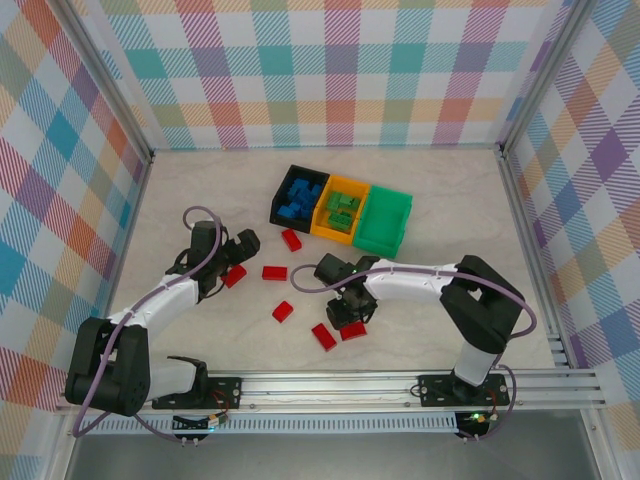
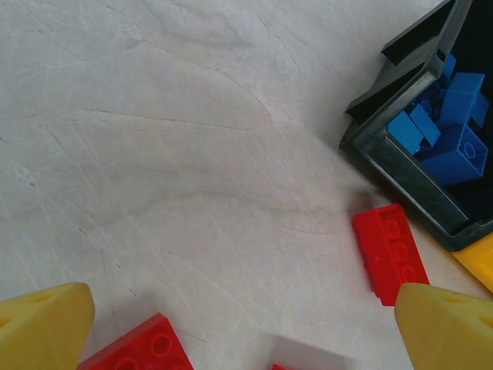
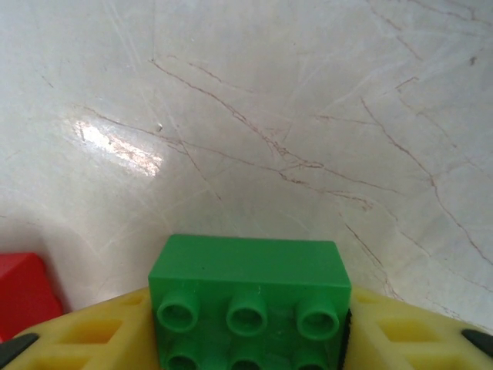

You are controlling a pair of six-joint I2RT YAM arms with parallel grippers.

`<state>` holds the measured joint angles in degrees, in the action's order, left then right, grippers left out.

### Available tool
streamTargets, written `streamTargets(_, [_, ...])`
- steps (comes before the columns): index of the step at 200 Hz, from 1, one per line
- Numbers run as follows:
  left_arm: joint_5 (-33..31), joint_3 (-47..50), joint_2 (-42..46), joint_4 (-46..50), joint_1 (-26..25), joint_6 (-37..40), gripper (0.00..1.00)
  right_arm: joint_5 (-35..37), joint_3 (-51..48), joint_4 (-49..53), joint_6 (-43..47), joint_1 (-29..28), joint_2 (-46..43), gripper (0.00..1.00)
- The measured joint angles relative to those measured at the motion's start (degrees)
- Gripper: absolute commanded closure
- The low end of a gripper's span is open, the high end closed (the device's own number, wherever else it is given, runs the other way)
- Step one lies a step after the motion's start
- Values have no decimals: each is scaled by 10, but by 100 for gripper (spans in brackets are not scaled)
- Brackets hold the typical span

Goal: Sort the legos into containers by color
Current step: Pick up the lego from the bottom-center of the table, then place the lego in the container.

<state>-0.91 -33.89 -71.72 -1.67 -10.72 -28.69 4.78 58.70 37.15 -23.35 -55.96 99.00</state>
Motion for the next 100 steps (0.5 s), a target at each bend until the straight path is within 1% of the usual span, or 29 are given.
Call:
streamTargets(29, [0,0,3,0,0,0,0,17,3,3,2,2,-6,49])
streamTargets(57, [0,0,5,0,0,0,0,28,42,1,11,20,-14,49])
streamTargets(100, [0,0,7,0,0,0,0,40,132,-44,20,98,-20,48])
